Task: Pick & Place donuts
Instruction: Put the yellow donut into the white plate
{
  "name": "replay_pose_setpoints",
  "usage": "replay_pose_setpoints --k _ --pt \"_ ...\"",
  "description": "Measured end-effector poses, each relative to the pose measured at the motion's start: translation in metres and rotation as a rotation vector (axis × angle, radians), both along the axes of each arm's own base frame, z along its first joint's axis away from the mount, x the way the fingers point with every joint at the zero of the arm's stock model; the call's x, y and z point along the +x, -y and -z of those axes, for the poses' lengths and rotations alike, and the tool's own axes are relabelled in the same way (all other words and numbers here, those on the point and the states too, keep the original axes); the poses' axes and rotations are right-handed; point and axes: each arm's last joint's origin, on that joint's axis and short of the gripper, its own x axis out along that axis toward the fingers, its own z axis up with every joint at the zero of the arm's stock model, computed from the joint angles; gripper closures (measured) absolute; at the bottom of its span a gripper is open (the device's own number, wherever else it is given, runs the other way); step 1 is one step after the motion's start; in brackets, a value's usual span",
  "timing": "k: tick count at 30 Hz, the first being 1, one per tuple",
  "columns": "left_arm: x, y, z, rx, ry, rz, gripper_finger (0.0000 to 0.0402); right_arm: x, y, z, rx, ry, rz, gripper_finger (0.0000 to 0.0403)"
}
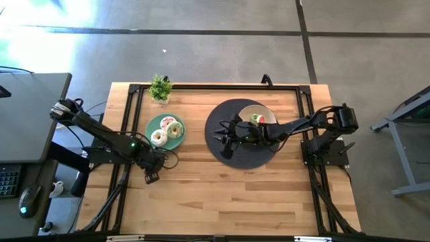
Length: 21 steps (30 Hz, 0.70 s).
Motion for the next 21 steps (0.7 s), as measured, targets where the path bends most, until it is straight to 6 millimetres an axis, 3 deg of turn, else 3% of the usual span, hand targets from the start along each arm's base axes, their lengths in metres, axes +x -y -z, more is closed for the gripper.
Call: replay_pose_setpoints --k 5,11,16,21 --pt "0.001 -0.001 0.002 0.053 0.006 -0.006 0.0253 0.000 -0.002 0.000 -0.050 -0.017 -0.110 0.0299" --pt "0.006 0.002 -0.001 -0.017 0.052 0.014 0.0379 0.001 -0.015 -0.001 -0.347 -0.044 -0.359 0.0297" --pt "0.024 0.010 -0.028 -0.059 0.234 0.008 0.0371 0.003 -0.023 -0.008 -0.506 0.016 -0.400 0.0282" --pt "0.049 0.017 -0.063 -0.075 0.517 0.169 0.0388 0.006 -0.029 -0.016 -0.510 0.127 -0.453 0.0267"
